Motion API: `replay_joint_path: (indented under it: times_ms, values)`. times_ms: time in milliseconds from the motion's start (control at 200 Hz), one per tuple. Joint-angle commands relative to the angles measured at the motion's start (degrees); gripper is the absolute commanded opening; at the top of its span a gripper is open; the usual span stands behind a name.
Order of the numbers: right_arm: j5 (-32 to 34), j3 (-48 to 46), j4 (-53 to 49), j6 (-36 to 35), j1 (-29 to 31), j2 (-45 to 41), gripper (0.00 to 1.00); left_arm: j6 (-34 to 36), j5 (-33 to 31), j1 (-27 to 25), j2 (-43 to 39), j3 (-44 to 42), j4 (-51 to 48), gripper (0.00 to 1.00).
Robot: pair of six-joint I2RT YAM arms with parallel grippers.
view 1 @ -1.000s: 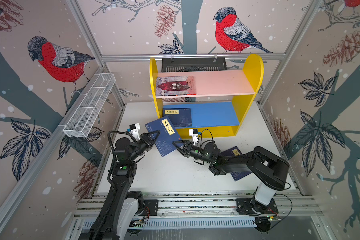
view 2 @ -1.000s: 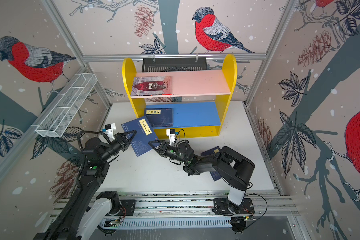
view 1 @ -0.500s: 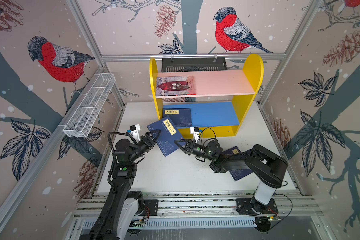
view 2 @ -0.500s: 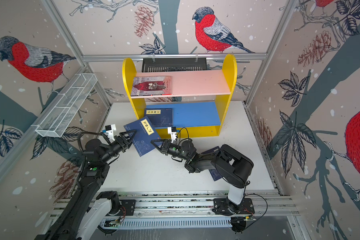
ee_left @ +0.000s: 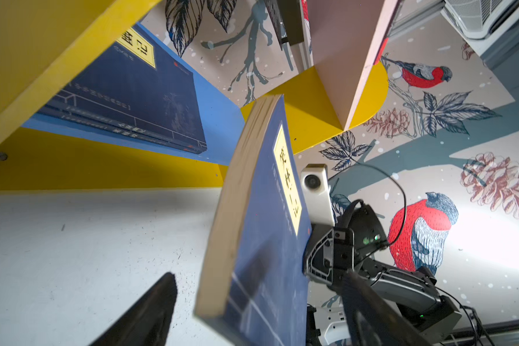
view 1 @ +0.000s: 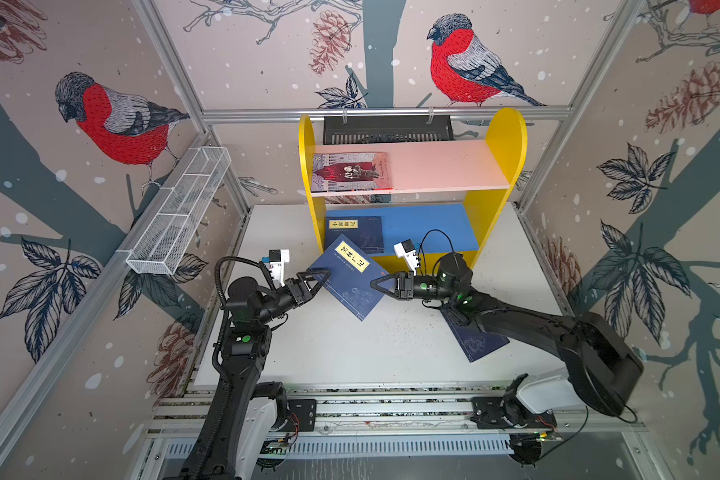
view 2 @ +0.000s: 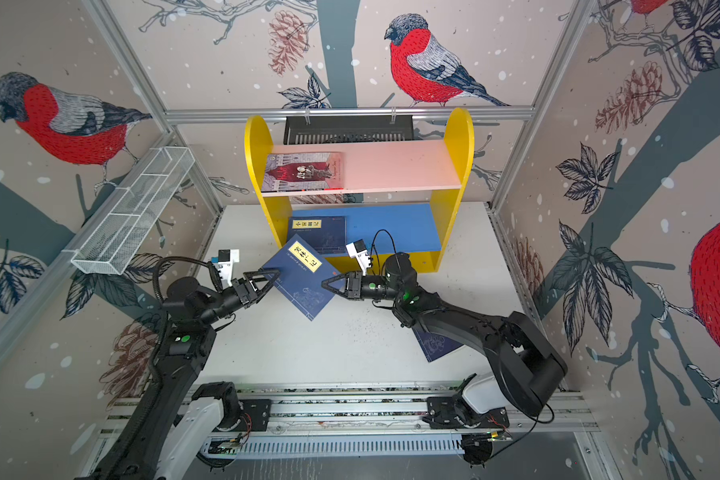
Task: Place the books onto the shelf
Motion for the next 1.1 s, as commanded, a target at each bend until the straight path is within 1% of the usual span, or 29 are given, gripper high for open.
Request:
replay_joint_path:
  times_ms: [0, 75, 145, 275, 350, 420, 495, 620, 725, 776, 881, 1036, 1096]
  values:
    - [-5.7, 1.6, -21.3, -14.8, -3.0, -2.4, 0.02, -1.4, 4.6, 0.1, -1.0, -2.4, 4.7, 0.88]
    - [-7.7, 2.6, -26.3, -18.1, -4.8, -3.0, 0.02, -4.4, 7.0, 0.1, -0.4, -3.8, 8.1, 0.87]
    - [-8.9, 3.8, -31.1, -21.9, -5.8, -3.3, 0.02, -3.9, 8.3, 0.1, 0.4, -3.5, 7.9, 0.87]
    - [-11.4, 5.0, -36.0, -25.5, -7.3, -4.8, 0.02, 0.8, 8.9, 0.1, 0.8, -2.2, 3.0, 0.86]
    - [-12.0, 6.1, -39.3, -27.8, -7.9, -6.2, 0.02, 5.7, 9.1, 0.0, 1.5, -1.4, -2.0, 0.85]
    - [-12.5, 6.9, -42.2, -29.3, -8.4, -7.4, 0.02, 9.2, 9.5, 0.0, 2.0, -0.8, -4.6, 0.85]
    - [-12.9, 7.7, -45.5, -30.9, -8.5, -8.0, 0.02, 11.2, 9.6, 0.0, 2.3, -0.1, -6.4, 0.84]
    - [-15.9, 7.5, -47.5, -32.2, -8.4, -10.5, 0.02, 7.2, 13.7, -0.7, 2.8, -0.9, -1.0, 0.85]
    - [-17.3, 7.2, -47.1, -32.3, -8.4, -11.3, 0.02, 4.9, 17.1, -2.9, 4.9, -0.9, 1.3, 0.85]
    - [-18.4, 6.9, -46.1, -31.7, -8.1, -11.8, 0.02, 5.0, 17.7, -4.2, 5.5, -0.8, 1.5, 0.85]
    - [-18.4, 6.3, -44.9, -31.2, -7.0, -12.4, 0.02, 4.6, 18.0, -6.4, 6.3, -0.6, 1.9, 0.85]
    - [-17.5, 6.8, -47.5, -33.8, -5.3, -11.6, 0.02, 2.1, 19.6, -7.3, 8.3, -0.4, 4.5, 0.85]
    - [-17.3, 7.1, -47.8, -34.1, -4.6, -11.4, 0.02, 1.1, 20.3, -7.5, 9.3, -0.5, 5.3, 0.82]
